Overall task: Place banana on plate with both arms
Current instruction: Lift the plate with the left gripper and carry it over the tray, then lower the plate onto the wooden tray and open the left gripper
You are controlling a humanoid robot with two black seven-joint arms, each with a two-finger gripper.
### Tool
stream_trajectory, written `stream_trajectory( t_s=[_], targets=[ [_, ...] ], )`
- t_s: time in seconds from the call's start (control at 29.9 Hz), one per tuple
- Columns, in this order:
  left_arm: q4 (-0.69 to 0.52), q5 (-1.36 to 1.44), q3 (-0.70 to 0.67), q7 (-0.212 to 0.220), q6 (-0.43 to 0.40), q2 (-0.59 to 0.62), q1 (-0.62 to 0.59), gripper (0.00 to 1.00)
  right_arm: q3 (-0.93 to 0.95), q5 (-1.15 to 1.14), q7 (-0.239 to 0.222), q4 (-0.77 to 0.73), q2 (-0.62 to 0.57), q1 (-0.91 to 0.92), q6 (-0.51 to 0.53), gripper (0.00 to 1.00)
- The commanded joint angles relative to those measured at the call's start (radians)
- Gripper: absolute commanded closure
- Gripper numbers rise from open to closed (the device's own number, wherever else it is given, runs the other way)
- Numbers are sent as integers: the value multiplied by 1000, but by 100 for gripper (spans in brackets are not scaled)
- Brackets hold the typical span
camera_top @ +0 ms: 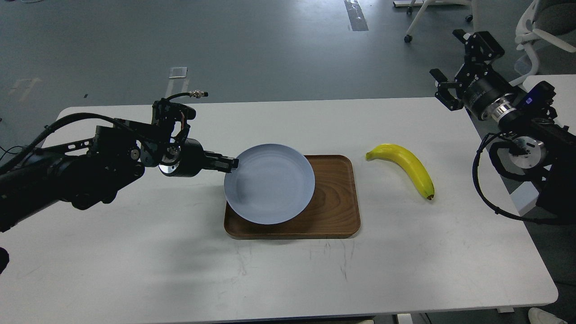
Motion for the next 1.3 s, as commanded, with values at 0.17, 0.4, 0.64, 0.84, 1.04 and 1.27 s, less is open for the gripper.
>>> stream_trajectory(
  t_s=[0.17, 0.4, 0.64, 0.84, 1.04, 1.27],
  targets=[
    [80, 0, 0, 13, 0, -91, 2, 100, 0, 0, 0, 0, -22, -7, 0, 0],
    [103, 0, 2, 41, 0, -127, 1, 100, -1, 0, 0, 2, -25, -10, 0, 0],
    [115, 0, 0, 55, 0, -149, 1, 100, -1, 0, 0, 2, -25, -13, 0, 0],
    [122, -2, 7, 53, 0, -158, 1, 100, -1, 0, 0, 2, -25, -14, 0, 0],
    [123, -8, 20, 53, 0, -160, -1, 100, -3, 0, 0, 2, -23, -14, 0, 0],
    [123, -18, 19, 53, 0, -161, -5, 50, -3, 0, 0, 3, -25, -16, 0, 0]
  ],
)
